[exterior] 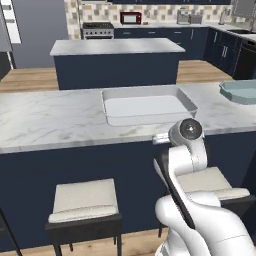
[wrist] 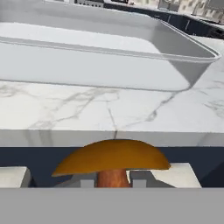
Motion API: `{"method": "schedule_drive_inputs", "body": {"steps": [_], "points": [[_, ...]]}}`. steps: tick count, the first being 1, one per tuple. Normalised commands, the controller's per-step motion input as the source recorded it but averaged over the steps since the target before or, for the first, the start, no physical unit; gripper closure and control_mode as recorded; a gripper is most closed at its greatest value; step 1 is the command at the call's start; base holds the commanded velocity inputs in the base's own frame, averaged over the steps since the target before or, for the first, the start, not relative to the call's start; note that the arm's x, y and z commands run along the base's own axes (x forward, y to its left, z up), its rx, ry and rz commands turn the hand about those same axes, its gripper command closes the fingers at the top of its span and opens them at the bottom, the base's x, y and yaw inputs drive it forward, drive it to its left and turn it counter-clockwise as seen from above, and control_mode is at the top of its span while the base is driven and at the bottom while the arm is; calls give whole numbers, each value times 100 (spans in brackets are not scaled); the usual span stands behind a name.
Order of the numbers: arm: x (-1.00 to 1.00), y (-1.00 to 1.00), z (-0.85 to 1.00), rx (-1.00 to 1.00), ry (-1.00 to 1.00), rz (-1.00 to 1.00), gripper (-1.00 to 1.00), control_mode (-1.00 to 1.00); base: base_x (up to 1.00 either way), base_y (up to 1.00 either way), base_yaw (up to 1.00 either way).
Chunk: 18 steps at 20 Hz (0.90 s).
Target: Place the cold items (mushroom and broccoli) from the fridge in one tupperware on the dining counter. Place the warm items (kebab skewer and hot dog) in the stove area in another tupperware.
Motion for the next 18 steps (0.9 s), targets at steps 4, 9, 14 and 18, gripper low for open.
{"method": "schedule_drive_inputs", "body": {"steps": [4,9,14,18], "points": [[0,-11,95,16,-5,-4,100,-100,0,0,0],[0,-26,100,23,-5,0,100,-100,0,0,0],[14,-14,100,15,-10,0,100,-100,0,0,0],[53,4,64,0,4,0,100,-100,0,0,0]]}}
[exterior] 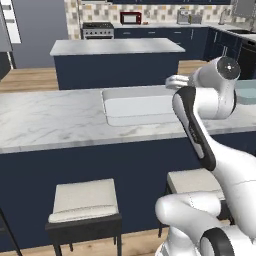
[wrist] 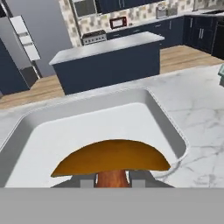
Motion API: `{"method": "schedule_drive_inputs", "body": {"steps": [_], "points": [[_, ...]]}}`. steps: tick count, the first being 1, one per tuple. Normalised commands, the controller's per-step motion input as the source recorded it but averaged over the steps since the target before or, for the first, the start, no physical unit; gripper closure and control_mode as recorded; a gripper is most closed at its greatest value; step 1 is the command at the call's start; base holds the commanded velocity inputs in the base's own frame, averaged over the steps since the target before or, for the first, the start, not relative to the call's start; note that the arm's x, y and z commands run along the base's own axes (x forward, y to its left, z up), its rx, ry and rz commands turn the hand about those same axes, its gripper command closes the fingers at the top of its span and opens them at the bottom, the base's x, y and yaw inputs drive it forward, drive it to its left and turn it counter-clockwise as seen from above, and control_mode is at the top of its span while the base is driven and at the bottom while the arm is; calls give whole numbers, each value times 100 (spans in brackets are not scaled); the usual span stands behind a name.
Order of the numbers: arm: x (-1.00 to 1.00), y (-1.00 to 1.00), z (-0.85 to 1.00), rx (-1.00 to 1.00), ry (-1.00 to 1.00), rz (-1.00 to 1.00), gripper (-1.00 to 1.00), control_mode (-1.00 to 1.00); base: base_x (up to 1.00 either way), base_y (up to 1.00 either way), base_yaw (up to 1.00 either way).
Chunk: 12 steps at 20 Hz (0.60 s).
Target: Place the cold items (mushroom and broccoli) from the fridge in one tupperware on the dining counter. Place the warm items (kebab skewer and hot dog) in the stove area in another tupperware.
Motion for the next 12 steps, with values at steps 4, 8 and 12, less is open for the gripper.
{"method": "schedule_drive_inputs", "body": {"steps": [4,8,12], "points": [[78,18,-21,-7,15,0,100,-100,0,0,0],[78,1,-58,0,20,4,100,-100,0,0,0],[74,-11,-80,0,22,6,100,-100,0,0,0]]}}
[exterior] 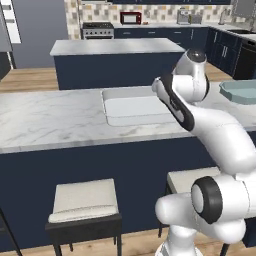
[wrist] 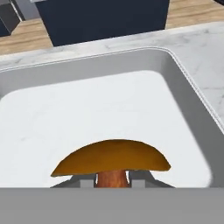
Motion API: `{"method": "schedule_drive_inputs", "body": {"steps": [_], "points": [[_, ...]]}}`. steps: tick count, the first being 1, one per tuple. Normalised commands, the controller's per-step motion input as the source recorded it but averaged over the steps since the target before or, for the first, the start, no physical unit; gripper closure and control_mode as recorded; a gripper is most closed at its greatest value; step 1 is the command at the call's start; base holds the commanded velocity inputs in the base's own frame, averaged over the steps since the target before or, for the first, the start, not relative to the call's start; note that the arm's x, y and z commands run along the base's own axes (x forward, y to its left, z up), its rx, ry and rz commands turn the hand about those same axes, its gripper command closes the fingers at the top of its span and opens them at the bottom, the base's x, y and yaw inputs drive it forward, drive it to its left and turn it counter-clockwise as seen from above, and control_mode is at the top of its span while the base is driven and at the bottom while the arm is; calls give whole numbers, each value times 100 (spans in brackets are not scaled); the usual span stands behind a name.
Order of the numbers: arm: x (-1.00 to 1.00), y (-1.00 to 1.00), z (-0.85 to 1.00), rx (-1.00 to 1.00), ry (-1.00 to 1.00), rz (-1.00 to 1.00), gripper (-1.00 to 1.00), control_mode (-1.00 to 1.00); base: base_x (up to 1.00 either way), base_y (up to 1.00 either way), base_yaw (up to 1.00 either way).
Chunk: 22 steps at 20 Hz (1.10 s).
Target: Place the cold items (mushroom and broccoli) from the fridge in one tupperware on the dining counter. Place the warm items (kebab skewer and hot dog) in the stove area in another tupperware.
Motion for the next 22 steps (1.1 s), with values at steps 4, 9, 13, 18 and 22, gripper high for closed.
{"method": "schedule_drive_inputs", "body": {"steps": [4,9,13,18,22], "points": [[80,-5,-44,2,12,8,100,-100,0,0,0],[90,0,-30,0,12,9,100,-100,0,0,0],[88,0,-48,0,14,7,100,-100,0,0,0],[49,-6,-51,0,9,2,100,-100,0,0,0],[3,-30,-6,7,0,0,-100,-100,0,0,0]]}}
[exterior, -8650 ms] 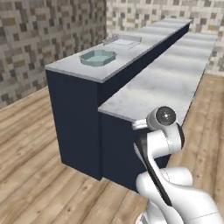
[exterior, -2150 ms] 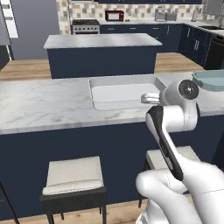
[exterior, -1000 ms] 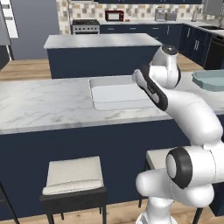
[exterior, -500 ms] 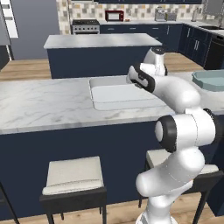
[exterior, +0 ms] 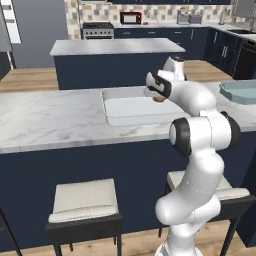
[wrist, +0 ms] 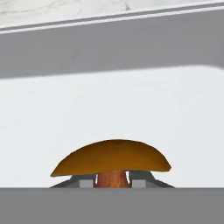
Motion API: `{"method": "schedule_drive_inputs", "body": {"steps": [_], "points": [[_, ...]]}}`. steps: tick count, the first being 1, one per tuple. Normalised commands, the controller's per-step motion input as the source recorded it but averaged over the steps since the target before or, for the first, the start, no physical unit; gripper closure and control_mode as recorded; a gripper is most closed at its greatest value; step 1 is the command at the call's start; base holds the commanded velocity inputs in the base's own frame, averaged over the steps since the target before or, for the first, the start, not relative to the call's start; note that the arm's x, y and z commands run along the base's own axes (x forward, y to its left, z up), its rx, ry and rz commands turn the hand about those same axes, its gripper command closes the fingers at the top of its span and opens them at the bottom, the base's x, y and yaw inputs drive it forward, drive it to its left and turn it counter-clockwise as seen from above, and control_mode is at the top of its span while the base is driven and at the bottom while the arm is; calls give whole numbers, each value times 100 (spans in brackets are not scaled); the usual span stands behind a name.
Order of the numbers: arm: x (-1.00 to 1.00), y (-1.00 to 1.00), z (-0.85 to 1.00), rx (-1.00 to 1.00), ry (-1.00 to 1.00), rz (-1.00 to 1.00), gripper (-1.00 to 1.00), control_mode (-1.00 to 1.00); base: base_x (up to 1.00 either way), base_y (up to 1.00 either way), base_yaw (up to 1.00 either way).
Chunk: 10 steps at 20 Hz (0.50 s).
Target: Place the cold items (mushroom and broccoli) from the fridge in one tupperware on the dining counter. Place the warm items (kebab skewer and hot dog) in the stove area in another tupperware.
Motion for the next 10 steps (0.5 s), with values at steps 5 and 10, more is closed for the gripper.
{"method": "schedule_drive_inputs", "body": {"steps": [5,10], "points": [[0,-16,0,17,-10,1,-100,-100,0,0,0],[11,0,2,24,-21,6,-100,-100,0,0,0]]}}
